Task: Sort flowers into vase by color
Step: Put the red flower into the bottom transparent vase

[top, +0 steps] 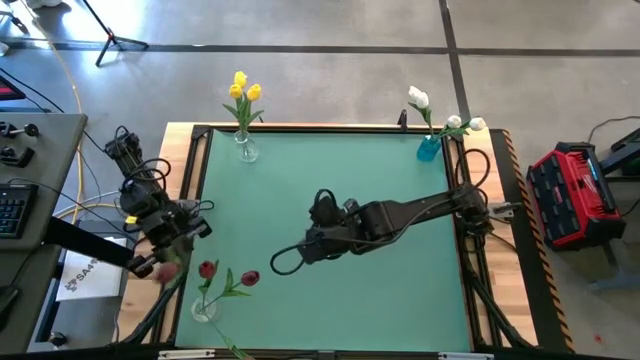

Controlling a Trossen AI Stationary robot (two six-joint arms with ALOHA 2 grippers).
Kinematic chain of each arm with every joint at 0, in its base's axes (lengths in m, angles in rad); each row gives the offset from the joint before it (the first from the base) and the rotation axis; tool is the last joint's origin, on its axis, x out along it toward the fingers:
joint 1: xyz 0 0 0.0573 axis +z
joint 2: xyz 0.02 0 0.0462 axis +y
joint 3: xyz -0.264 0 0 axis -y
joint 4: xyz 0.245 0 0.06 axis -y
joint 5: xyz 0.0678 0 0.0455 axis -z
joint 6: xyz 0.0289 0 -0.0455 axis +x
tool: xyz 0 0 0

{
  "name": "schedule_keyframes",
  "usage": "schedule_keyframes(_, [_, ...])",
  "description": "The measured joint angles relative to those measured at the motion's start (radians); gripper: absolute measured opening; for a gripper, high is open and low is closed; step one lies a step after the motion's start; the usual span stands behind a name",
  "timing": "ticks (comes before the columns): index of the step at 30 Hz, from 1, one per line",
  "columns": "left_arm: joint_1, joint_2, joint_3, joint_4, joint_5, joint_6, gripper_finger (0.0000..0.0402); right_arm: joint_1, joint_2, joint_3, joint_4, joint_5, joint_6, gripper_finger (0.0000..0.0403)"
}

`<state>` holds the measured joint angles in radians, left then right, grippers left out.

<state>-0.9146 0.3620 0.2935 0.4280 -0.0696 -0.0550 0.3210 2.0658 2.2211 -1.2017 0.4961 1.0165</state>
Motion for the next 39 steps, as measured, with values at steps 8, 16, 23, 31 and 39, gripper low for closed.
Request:
schedule_keyframes(8, [-0.118, 0.038, 0.000, 0.032, 0.057, 0.063, 0.0001, 0.000, 0.031, 0.000, 0.012, 0.015, 0.136, 0.0183])
schedule_keyframes(16, [-0.185, 0.131, 0.000, 0.050, 0.055, 0.109, 0.0001, -0.002, 0.032, 0.000, 0.012, 0.031, 0.173, 0.0183])
schedule_keyframes(23, [-0.217, 0.221, 0.000, 0.200, -0.041, 0.139, 0.0000, -0.033, 0.032, 0.000, 0.013, 0.000, 0.173, 0.0183])
schedule_keyframes(31, [-0.264, 0.335, 0.000, 0.278, -0.048, 0.149, 0.0000, -0.055, 0.032, 0.000, 0.025, -0.019, 0.150, 0.0183])
schedule_keyframes(39, [-0.280, 0.483, 0.000, 0.406, -0.096, 0.252, 0.0000, -0.053, 0.032, 0.000, 0.024, -0.080, 0.154, 0.0183])
